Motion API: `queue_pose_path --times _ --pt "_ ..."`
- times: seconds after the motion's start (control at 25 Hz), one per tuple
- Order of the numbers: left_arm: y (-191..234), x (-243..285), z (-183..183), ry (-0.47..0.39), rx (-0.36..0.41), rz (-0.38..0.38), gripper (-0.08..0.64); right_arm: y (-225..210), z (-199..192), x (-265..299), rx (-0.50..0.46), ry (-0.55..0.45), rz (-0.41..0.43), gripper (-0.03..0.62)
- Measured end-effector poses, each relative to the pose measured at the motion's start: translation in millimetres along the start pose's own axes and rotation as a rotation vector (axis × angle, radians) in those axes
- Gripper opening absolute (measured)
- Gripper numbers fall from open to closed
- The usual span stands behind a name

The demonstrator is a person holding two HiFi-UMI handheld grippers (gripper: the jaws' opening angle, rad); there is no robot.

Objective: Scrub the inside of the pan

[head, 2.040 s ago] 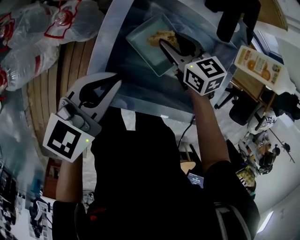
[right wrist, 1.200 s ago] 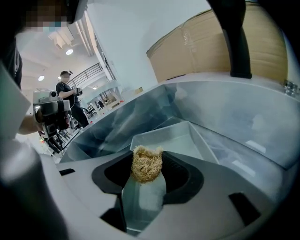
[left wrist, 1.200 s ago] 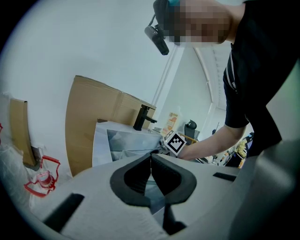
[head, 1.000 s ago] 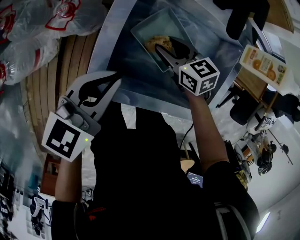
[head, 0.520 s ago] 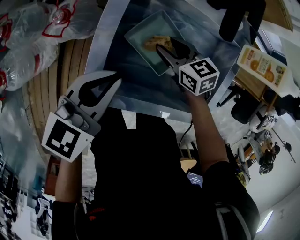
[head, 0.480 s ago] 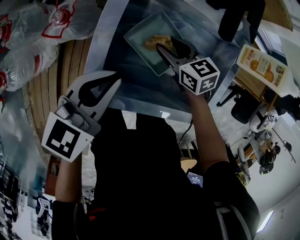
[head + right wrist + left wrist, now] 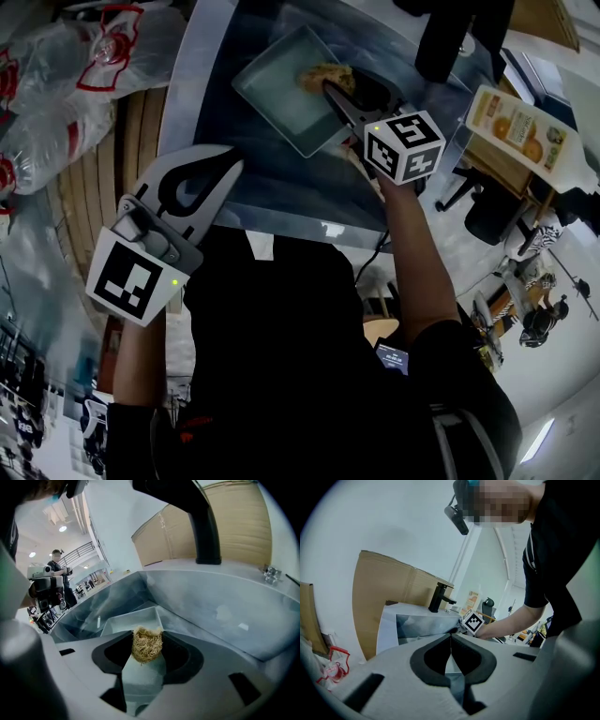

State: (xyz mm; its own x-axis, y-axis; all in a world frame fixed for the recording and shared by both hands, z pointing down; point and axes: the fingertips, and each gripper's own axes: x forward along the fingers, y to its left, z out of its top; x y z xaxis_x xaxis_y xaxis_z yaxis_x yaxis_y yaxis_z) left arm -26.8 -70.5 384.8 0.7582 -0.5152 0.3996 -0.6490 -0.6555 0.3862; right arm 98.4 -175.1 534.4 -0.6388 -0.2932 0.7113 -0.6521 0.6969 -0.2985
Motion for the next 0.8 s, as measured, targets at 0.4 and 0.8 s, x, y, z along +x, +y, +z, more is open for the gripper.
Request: queue_pose_path --times 0.4,0.8 --pt "-5.6 1.0 0.9 -0.007 0.006 0.002 0.02 -10.6 2.1 -4.9 -0.013 -0.001 -0.033 0.193" --pt "-15.8 -9.6 8.0 -0.036 0.026 0.006 0.019 11.3 26.8 -27.4 -0.057 -0.046 -0.022 0.193"
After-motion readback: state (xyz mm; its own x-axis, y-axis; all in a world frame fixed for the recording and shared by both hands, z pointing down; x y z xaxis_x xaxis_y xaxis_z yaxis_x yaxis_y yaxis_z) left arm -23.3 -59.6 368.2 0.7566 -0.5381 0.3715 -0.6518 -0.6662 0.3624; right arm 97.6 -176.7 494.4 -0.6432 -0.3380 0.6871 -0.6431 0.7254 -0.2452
